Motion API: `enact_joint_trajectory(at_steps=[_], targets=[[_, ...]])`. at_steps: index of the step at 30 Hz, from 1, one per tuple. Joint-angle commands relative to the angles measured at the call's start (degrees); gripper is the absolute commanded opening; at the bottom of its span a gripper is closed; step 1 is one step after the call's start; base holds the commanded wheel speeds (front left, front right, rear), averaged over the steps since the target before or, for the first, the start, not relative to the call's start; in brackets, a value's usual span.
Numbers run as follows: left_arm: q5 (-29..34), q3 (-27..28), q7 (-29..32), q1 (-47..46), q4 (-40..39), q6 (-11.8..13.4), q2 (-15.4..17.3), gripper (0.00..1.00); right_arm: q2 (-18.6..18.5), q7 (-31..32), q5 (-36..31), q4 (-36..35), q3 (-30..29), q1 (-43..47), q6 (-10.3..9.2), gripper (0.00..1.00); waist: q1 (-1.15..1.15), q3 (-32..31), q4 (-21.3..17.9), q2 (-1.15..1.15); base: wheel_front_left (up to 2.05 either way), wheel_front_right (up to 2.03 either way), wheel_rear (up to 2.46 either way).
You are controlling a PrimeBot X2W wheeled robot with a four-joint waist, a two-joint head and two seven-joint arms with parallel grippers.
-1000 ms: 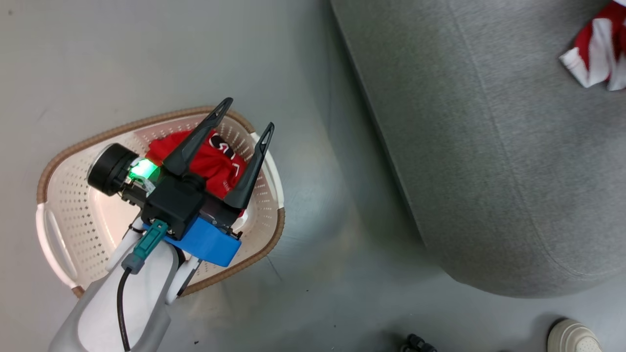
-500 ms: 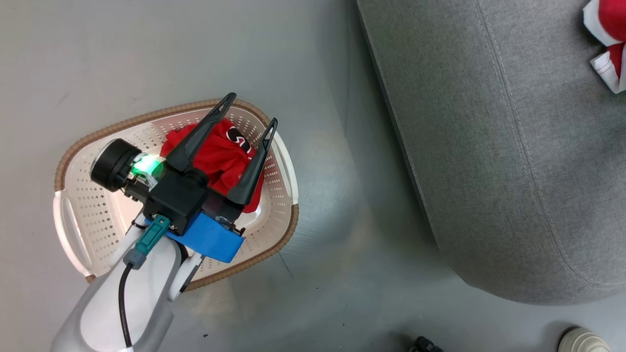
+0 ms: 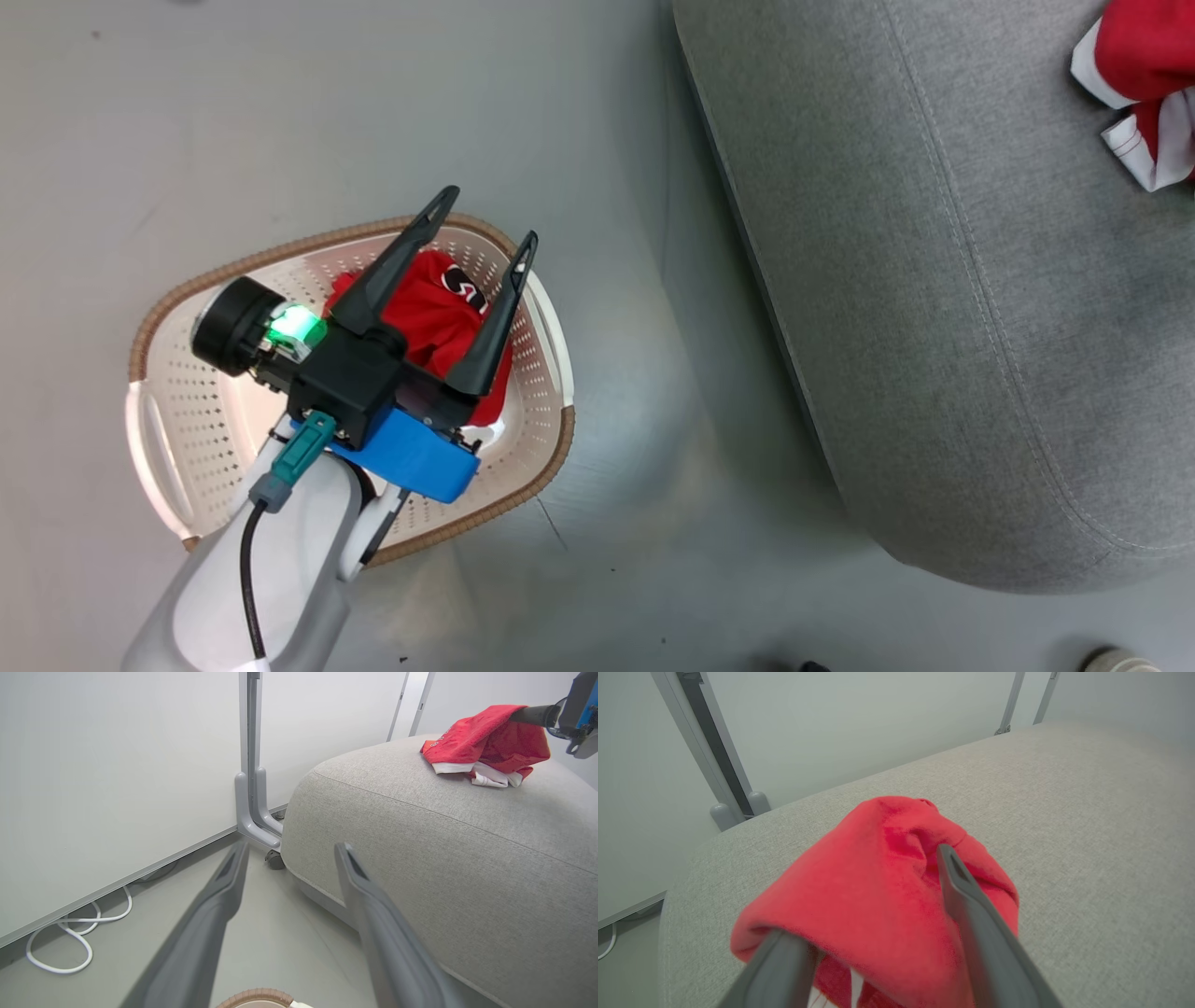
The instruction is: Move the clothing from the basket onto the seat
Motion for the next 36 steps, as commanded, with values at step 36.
enact_joint_trajectory(at_steps=[36], targets=[[-4.1,14.6,-0.2,23.0,4.4,-0.1,-11.9,1.0,6.3,8.2,-9.5,-28.4,8.1,35.4,0.01,1.0,0.0,-31.3,13.0,0.0,0.0,0.0,0.0]])
